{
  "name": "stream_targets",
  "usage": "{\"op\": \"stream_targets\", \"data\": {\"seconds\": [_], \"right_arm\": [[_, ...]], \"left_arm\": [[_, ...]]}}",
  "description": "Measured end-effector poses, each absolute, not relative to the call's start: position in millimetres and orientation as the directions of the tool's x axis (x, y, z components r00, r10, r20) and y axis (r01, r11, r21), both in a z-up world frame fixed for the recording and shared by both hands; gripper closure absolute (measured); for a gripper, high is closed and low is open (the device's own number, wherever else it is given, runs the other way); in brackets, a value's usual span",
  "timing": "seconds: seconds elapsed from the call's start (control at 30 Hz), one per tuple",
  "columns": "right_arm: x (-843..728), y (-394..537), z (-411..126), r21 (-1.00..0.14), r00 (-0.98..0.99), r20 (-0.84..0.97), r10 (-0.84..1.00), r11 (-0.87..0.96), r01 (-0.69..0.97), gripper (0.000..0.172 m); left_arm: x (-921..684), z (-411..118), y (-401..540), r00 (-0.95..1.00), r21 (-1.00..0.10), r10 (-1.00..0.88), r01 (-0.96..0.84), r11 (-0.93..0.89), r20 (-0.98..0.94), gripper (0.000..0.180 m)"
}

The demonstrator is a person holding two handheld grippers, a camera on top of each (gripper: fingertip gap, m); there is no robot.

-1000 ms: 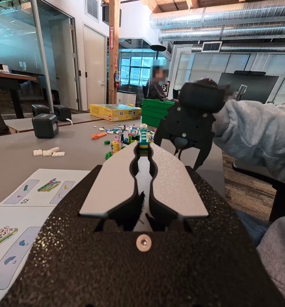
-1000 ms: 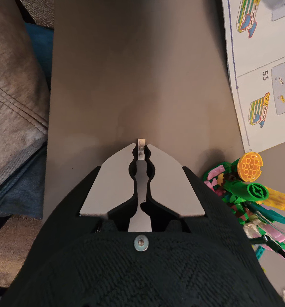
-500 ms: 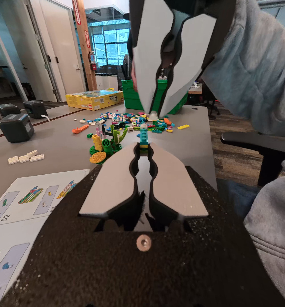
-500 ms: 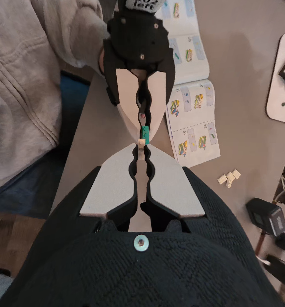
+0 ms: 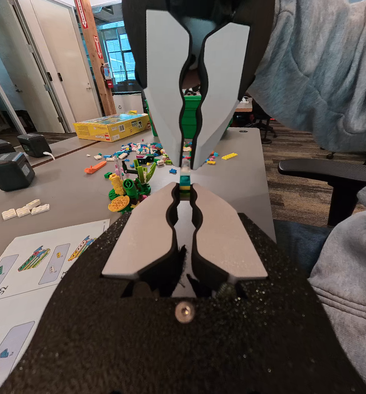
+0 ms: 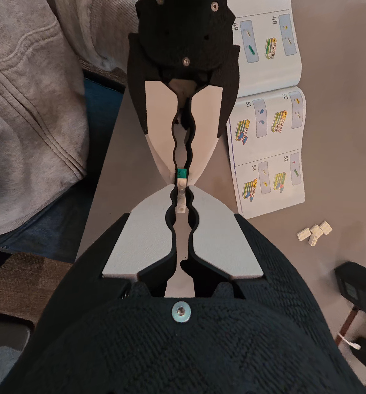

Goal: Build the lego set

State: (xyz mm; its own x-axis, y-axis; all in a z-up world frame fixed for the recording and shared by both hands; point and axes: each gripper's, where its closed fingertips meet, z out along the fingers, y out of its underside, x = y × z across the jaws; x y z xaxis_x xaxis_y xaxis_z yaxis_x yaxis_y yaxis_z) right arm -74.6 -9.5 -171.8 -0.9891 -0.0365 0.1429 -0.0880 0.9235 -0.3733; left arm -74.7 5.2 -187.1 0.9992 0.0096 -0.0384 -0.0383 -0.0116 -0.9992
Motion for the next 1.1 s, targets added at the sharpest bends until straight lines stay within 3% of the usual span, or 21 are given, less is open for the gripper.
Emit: {"op": "stream_targets", "data": {"seconds": [0.33, 0.47, 0.57, 0.63, 0.77, 0.87, 0.97, 1.1], "right_arm": [[-76, -9, -173, -0.374, -0.987, 0.158, -0.024, 0.924, -0.082, 0.164], [-79, -9, -167, -0.404, -0.973, 0.231, 0.020, 0.911, -0.077, 0.136], [-81, -10, -162, -0.425, -0.893, 0.448, 0.039, 0.888, -0.174, 0.123], [-82, -11, -164, -0.372, -0.770, 0.638, 0.022, 0.884, -0.284, 0.117], [-86, -14, -171, -0.151, -0.441, 0.896, -0.055, 0.896, -0.418, 0.115], [-93, -15, -172, -0.023, -0.281, 0.954, -0.103, 0.912, -0.410, 0.115], [-99, -16, -176, 0.037, -0.217, 0.967, -0.134, 0.915, -0.403, 0.117], [-104, -16, -175, 0.050, -0.175, 0.976, -0.126, 0.923, -0.381, 0.143]], "left_arm": [[-75, -188, 5, 0.999, -0.999, 0.014, -0.044, -0.015, -0.044, 0.172], [-78, -187, 4, 0.999, -1.000, 0.031, -0.024, -0.016, -0.024, 0.172], [-84, -187, 2, 0.999, -1.000, 0.044, 0.026, -0.007, 0.026, 0.172], [-87, -185, 0, 0.997, -0.997, 0.040, 0.073, 0.008, 0.073, 0.172], [-88, -184, -2, 0.990, -0.990, 0.026, 0.138, 0.026, 0.139, 0.172], [-86, -184, -1, 0.988, -0.988, 0.010, 0.152, 0.024, 0.152, 0.172], [-84, -183, 0, 0.986, -0.986, -0.010, 0.165, 0.027, 0.165, 0.172], [-82, -181, -1, 0.983, -0.982, -0.033, 0.183, 0.044, 0.181, 0.172]]}}
